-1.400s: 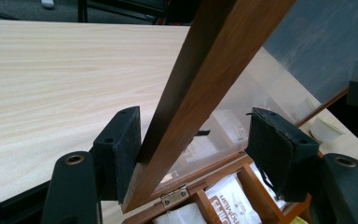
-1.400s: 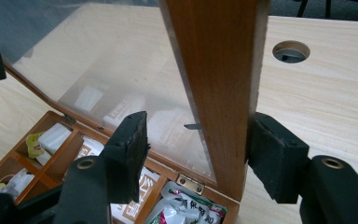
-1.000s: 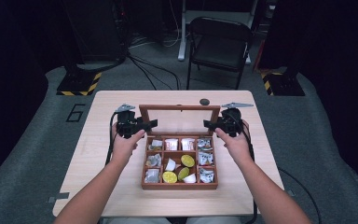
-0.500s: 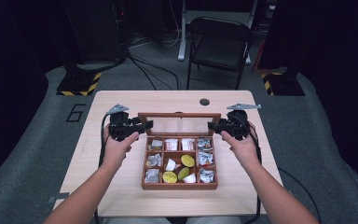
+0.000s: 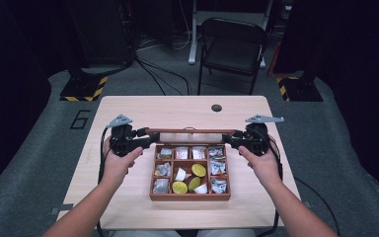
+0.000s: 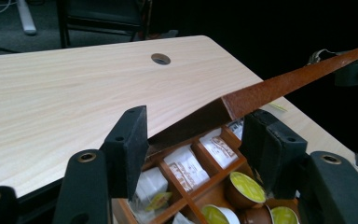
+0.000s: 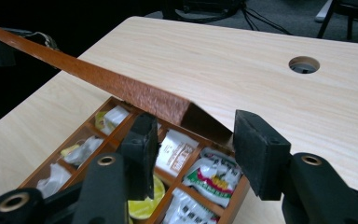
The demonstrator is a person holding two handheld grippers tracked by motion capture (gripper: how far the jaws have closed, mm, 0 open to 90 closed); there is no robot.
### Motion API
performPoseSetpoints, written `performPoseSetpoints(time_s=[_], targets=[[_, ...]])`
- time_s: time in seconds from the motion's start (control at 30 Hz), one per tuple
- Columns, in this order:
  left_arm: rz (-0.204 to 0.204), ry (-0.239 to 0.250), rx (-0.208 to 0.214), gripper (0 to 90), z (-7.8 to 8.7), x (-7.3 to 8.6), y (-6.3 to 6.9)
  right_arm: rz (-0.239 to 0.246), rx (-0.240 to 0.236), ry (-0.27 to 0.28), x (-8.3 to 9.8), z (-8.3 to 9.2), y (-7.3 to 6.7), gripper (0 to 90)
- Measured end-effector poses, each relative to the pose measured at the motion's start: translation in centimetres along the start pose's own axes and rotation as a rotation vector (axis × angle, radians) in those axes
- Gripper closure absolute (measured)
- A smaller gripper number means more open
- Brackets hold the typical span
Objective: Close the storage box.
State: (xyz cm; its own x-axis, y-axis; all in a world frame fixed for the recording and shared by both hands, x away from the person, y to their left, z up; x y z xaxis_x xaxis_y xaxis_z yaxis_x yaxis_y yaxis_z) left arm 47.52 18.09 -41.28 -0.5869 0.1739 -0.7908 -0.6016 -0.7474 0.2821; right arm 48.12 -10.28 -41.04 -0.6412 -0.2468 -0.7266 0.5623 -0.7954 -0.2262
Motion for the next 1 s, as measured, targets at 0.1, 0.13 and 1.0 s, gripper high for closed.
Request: performPoseSetpoints(time_s=[0.1,0.13,1.0], targets=[[-0.005,-0.001,0.017,39.0,0.1,1.3,0.4,0.005,-0.011,0.002,1.0,0.4,-0.5,49.4],[-0.007,-0.004,0.02,38.9,0.2,1.8,0.4,0.01,-0.013,0.001,1.5,0.5,-0.7,49.3],[-0.045,-0.082,-0.01,40.4,-0.1,11.4,2.5,0.07,-0.004,0.005,11.5,0.6,-3.0,51.7]])
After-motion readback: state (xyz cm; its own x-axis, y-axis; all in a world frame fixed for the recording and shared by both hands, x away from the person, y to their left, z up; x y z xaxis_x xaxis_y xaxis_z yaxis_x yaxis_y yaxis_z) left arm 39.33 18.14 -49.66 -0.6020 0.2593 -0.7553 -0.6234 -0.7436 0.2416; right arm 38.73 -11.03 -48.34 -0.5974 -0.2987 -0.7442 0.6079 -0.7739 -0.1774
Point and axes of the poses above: each handheld gripper's, and its own axes: z roughly backward along the jaws, x roughly out of its underside, y roughly to its right, the point moved 9 cm from there along -z, roughly forward along the jaws, and after that the axes turned 9 degrees about -y, right-handed, at the moved point
